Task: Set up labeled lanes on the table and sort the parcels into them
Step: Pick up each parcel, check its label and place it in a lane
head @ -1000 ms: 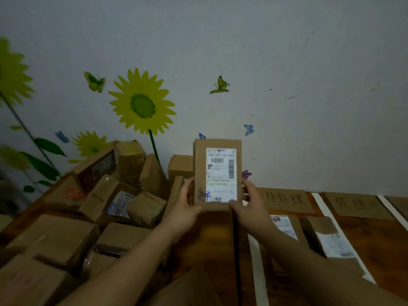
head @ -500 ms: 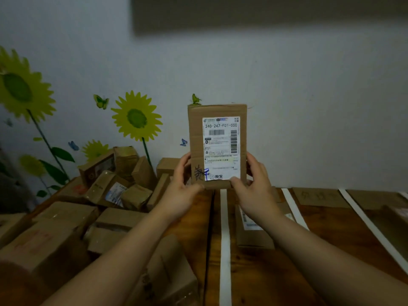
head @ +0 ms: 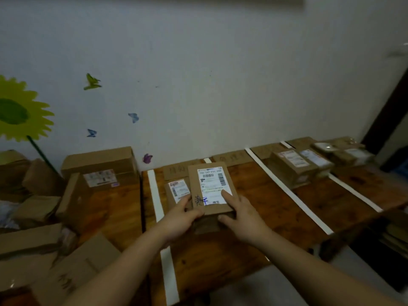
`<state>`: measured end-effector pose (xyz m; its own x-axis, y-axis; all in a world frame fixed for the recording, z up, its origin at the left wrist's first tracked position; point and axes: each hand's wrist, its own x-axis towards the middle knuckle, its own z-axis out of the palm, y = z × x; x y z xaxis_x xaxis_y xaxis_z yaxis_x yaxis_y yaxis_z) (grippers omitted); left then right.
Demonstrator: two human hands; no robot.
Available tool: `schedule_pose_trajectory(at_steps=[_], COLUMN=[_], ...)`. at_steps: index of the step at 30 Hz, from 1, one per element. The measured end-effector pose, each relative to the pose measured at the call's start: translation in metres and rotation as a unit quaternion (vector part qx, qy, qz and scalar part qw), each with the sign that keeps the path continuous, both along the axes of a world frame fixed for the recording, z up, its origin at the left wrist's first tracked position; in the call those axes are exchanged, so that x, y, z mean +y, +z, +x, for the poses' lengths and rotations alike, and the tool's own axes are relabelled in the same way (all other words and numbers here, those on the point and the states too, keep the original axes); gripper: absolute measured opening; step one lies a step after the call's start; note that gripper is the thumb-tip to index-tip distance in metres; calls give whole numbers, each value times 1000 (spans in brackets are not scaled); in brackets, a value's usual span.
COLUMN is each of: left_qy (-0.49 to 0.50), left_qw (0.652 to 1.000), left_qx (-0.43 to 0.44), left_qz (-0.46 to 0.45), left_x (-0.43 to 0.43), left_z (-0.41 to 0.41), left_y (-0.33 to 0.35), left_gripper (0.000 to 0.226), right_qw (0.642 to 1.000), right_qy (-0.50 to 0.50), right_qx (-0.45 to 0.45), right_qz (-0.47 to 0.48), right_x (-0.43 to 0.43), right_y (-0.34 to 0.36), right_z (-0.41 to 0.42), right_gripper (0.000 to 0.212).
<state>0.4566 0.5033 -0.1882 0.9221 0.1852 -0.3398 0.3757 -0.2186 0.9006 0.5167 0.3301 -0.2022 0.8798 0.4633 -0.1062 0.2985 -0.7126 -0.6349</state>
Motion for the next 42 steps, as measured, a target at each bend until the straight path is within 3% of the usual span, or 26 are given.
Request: schedule_pose_trajectory(at_steps=[9,15,20,30,35,38,42], left_qy=[-109,-65,-35,-110,-133,-139,-77], left_qw=[989,978,899,836,823,828,871], left_qx=[34,59,174,252,261,256,220], left_qz=[92,191,400,475,486,479,433], left_x=[-65,-72,-53,-44,-41,-39,-32], left_z=[81,162,212,234,235,230,214], left_y=[-17,-56,-98,-129,-122,-122,-111], left_gripper=[57,55,70,70,70,74,78], right_qw=[998,995,989,968,972,961,955], right_qy=[-31,26,88,166,138,147,167], right_qx=[-37,-29,-5,-8,-2,-31,-78], right_qz=[-50,-94,-121,-189,-191,-232,-232], right_x=[-82,-121,-127,-104,-79,-74,-53], right_y=[-25,-49,-84,-155,-146,-134,-105], right_z=[61,168,245,311,328,333,320], right_gripper=[58,61,61,63,67,72,74])
